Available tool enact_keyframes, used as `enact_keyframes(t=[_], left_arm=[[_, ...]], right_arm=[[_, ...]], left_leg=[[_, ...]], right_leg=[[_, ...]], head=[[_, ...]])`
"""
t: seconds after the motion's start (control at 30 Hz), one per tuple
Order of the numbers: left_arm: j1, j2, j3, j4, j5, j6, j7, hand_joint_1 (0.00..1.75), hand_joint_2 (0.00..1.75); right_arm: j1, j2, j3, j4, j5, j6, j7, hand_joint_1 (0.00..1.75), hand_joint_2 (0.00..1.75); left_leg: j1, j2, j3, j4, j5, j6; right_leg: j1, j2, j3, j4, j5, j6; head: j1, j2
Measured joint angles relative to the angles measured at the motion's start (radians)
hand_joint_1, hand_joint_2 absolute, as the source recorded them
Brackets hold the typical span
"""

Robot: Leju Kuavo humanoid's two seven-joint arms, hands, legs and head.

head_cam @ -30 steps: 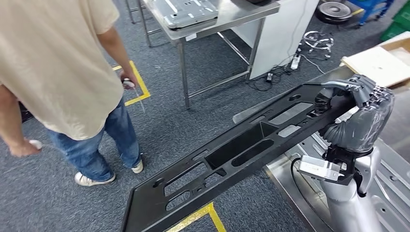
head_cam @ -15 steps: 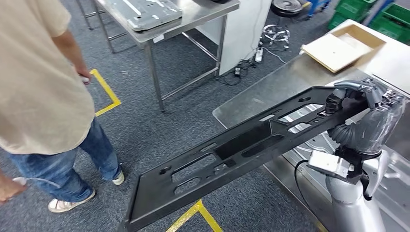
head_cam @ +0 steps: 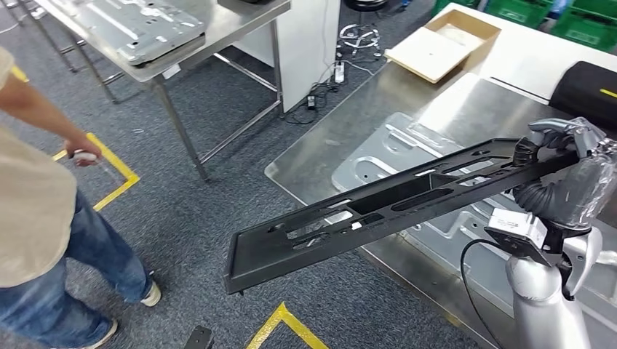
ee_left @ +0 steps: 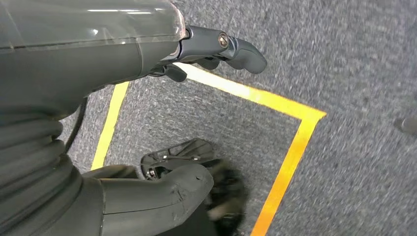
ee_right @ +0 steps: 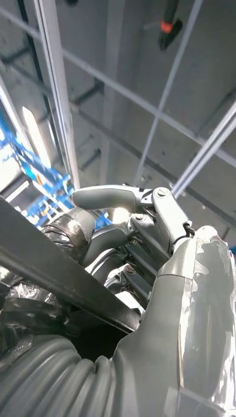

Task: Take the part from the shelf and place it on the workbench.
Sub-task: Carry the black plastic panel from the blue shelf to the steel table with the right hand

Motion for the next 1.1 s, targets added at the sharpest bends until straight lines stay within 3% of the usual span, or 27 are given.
enact_keyframes(t=[0.03, 0.07, 0.1, 0.17, 0.23, 0.3, 0.37, 0.43, 0.5, 0.53, 0.57, 0.6, 0.67, 0.73, 0.8, 0.87, 0.97, 1.0, 1.03, 1.1], left_arm=[[0.001, 0.0, 0.0, 0.0, 0.0, 0.0, 0.001, 0.0, 1.75], [0.001, 0.0, -0.001, 0.0, -0.001, 0.0, 0.003, 0.0, 1.75], [0.001, 0.0, -0.002, 0.0, -0.002, 0.001, 0.004, 0.0, 1.75], [0.0, 0.002, -0.003, 0.0, -0.003, 0.003, 0.007, 0.0, 1.75], [0.001, 0.003, -0.003, 0.0, -0.003, 0.005, 0.009, 0.0, 1.75], [-0.001, 0.002, -0.005, 0.0, -0.004, 0.006, 0.009, 0.0, 1.75], [-0.004, 0.0, -0.007, 0.0, -0.004, 0.006, 0.009, 0.0, 1.75], [-0.003, -0.001, -0.008, 0.0, -0.004, 0.006, 0.009, 0.0, 1.75], [0.001, 0.0, -0.009, 0.0, -0.004, 0.006, 0.009, 0.0, 1.75], [0.002, 0.0, -0.009, 0.0, -0.003, 0.006, 0.009, 0.0, 1.75], [0.002, -0.001, -0.009, 0.0, -0.003, 0.006, 0.009, 0.0, 1.75], [0.001, -0.001, -0.009, 0.0, -0.003, 0.006, 0.009, 0.0, 1.75], [-0.001, -0.002, -0.009, 0.0, -0.003, 0.006, 0.009, 0.0, 1.75], [-0.002, -0.001, -0.009, 0.0, -0.002, 0.006, 0.009, 0.0, 1.75], [-0.004, -0.001, -0.009, 0.0, -0.002, 0.005, 0.009, 0.0, 1.75], [-0.006, -0.002, -0.01, 0.0, -0.003, 0.006, 0.009, 0.0, 1.75], [-0.008, -0.002, -0.01, 0.0, -0.003, 0.006, 0.009, 0.0, 1.75], [-0.007, -0.002, -0.01, 0.0, -0.003, 0.006, 0.009, 0.0, 1.75], [-0.006, -0.002, -0.01, 0.0, -0.003, 0.006, 0.009, 0.0, 1.75], [-0.002, -0.002, -0.01, 0.0, -0.003, 0.006, 0.009, 0.0, 1.75]], right_arm=[[0.0, 0.0, -0.003, 0.005, -0.002, 0.0, 0.0, 1.75, 1.75], [0.0, 0.0, -0.007, 0.008, -0.005, 0.0, 0.0, 1.75, 1.75], [0.001, 0.0, -0.011, 0.012, -0.007, 0.001, 0.0, 1.75, 1.75], [0.0, -0.001, -0.023, 0.021, -0.012, 0.003, -0.001, 1.75, 1.75], [0.001, -0.004, -0.034, 0.032, -0.017, 0.005, -0.001, 1.75, 1.75], [0.007, -0.009, -0.045, 0.04, -0.02, 0.005, -0.002, 1.75, 1.75], [0.006, -0.016, -0.056, 0.045, -0.022, 0.005, -0.004, 1.75, 1.75], [0.004, -0.02, -0.062, 0.051, -0.023, 0.006, -0.006, 1.75, 1.75], [0.008, -0.02, -0.069, 0.064, -0.025, 0.009, -0.006, 1.75, 1.75], [0.009, -0.02, -0.076, 0.073, -0.027, 0.011, -0.007, 1.75, 1.75], [0.01, -0.021, -0.086, 0.083, -0.029, 0.014, -0.008, 1.75, 1.75], [0.01, -0.021, -0.096, 0.093, -0.031, 0.016, -0.009, 1.75, 1.75], [0.01, -0.024, -0.12, 0.112, -0.035, 0.019, -0.01, 1.75, 1.75], [0.01, -0.027, -0.14, 0.13, -0.04, 0.019, -0.013, 1.75, 1.75], [0.01, -0.03, -0.158, 0.151, -0.045, 0.019, -0.018, 1.75, 1.75], [0.012, -0.033, -0.172, 0.167, -0.047, 0.018, -0.023, 1.75, 1.75], [0.014, -0.035, -0.178, 0.172, -0.047, 0.018, -0.024, 1.75, 1.75], [0.012, -0.035, -0.179, 0.175, -0.047, 0.018, -0.025, 1.75, 1.75], [0.011, -0.036, -0.179, 0.178, -0.047, 0.018, -0.025, 1.75, 1.75], [0.011, -0.037, -0.181, 0.194, -0.047, 0.018, -0.027, 1.75, 1.75]], left_leg=[[0.0, -0.003, -0.002, -0.004, 0.019, 0.001], [0.0, -0.008, 0.014, -0.048, 0.056, 0.004], [0.001, -0.025, 0.041, -0.115, 0.097, 0.009], [0.003, -0.07, 0.086, -0.227, 0.142, 0.016], [0.001, -0.086, 0.098, -0.257, 0.144, 0.02], [0.0, -0.064, 0.101, -0.266, 0.151, 0.029], [0.004, -0.038, 0.106, -0.281, 0.161, 0.043], [0.004, -0.009, 0.108, -0.287, 0.165, 0.049], [0.003, 0.019, 0.107, -0.287, 0.163, 0.049], [0.003, 0.033, 0.107, -0.286, 0.162, 0.049], [0.003, 0.046, 0.108, -0.286, 0.16, 0.048], [0.003, 0.058, 0.109, -0.285, 0.158, 0.046], [-0.001, 0.078, 0.115, -0.283, 0.151, 0.038], [-0.006, 0.094, 0.12, -0.284, 0.146, 0.026], [-0.009, 0.113, 0.126, -0.287, 0.142, 0.014], [-0.007, 0.11, 0.131, -0.282, 0.131, 0.004], [-0.004, 0.088, 0.129, -0.272, 0.121, -0.001], [-0.003, 0.071, 0.12, -0.249, 0.106, -0.001], [-0.002, 0.05, 0.102, -0.209, 0.084, 0.0], [-0.002, 0.008, 0.028, -0.063, 0.03, 0.002]], right_leg=[[0.001, 0.016, 0.0, 0.002, 0.0, 0.0], [0.001, 0.031, 0.0, 0.005, -0.001, 0.001], [0.001, 0.045, -0.001, 0.008, -0.002, 0.002], [0.001, 0.072, -0.008, 0.016, -0.002, 0.009], [-0.003, 0.096, -0.018, 0.018, 0.002, 0.022], [-0.008, 0.105, -0.023, 0.013, 0.008, 0.035], [-0.004, 0.053, -0.038, 0.041, -0.012, 0.045], [-0.001, -0.013, -0.086, 0.145, -0.07, 0.053], [-0.005, -0.031, -0.141, 0.258, -0.113, 0.06], [-0.007, -0.034, -0.149, 0.276, -0.111, 0.063], [-0.01, -0.038, -0.135, 0.253, -0.091, 0.065], [-0.011, -0.048, -0.103, 0.197, -0.059, 0.065], [-0.007, -0.091, -0.03, 0.06, -0.01, 0.059], [0.001, -0.11, -0.002, 0.003, -0.001, 0.044], [0.002, -0.087, -0.005, 0.003, 0.001, 0.03], [-0.002, -0.068, -0.002, -0.002, 0.004, 0.02], [-0.005, -0.06, 0.001, -0.006, 0.006, 0.015], [-0.006, -0.056, 0.0, -0.007, 0.007, 0.012], [-0.005, -0.049, 0.0, -0.007, 0.007, 0.008], [-0.001, -0.013, -0.001, -0.004, 0.006, 0.0]], head=[[0.0, 0.0], [0.0, 0.0], [0.0, 0.0], [0.0, 0.0], [0.0, 0.0], [0.0, 0.0], [0.002, 0.0], [0.003, 0.0], [0.003, 0.0], [0.003, 0.0], [0.003, 0.0], [0.003, 0.0], [0.003, 0.0], [0.003, 0.0], [0.002, 0.0], [0.002, 0.0], [0.002, 0.0], [0.002, 0.0], [0.002, 0.0], [0.002, 0.0]])
